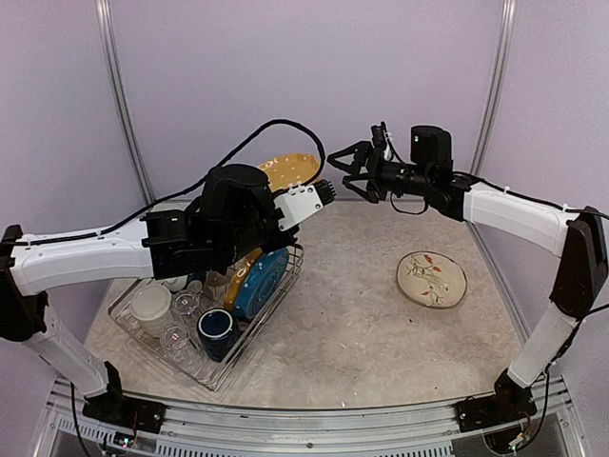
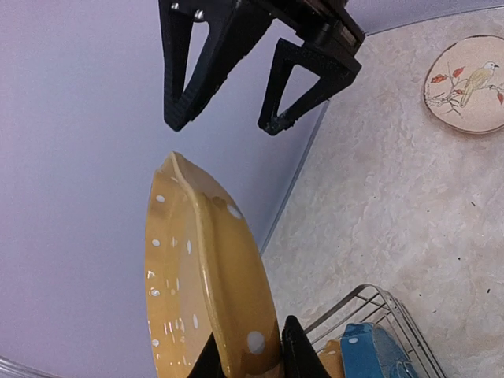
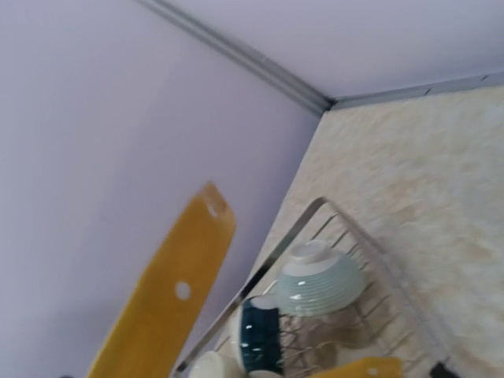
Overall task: Unload the mixed dishes from the dish rack
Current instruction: Pass from the left arm to the right
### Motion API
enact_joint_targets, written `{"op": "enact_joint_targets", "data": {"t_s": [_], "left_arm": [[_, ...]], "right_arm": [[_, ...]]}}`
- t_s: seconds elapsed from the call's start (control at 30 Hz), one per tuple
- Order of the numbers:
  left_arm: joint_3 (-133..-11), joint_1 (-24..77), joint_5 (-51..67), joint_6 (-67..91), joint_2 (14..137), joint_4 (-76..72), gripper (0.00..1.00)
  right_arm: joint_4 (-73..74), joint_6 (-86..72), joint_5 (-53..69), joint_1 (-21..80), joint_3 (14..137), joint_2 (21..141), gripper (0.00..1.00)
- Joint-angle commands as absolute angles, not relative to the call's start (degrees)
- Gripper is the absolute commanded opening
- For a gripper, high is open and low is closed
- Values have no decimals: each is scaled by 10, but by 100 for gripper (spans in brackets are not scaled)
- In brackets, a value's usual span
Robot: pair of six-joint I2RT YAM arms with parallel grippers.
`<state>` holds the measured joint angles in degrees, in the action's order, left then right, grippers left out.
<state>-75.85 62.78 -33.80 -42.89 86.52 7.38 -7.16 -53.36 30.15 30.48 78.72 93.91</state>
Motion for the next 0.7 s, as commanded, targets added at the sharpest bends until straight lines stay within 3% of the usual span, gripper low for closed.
{"op": "enact_joint_targets", "data": {"t_s": [0.0, 0.3, 0.67], "left_arm": [[-759, 638, -419, -536, 881, -83, 0], [-770, 642, -451, -582, 931, -88, 0], [-771, 641, -461, -580, 942, -87, 0]], "right_arm": [[-55, -548, 304, 339, 842, 977, 95], [3, -520, 283, 363, 876, 1002, 89], [49, -474, 164, 338, 821, 869, 96]]}}
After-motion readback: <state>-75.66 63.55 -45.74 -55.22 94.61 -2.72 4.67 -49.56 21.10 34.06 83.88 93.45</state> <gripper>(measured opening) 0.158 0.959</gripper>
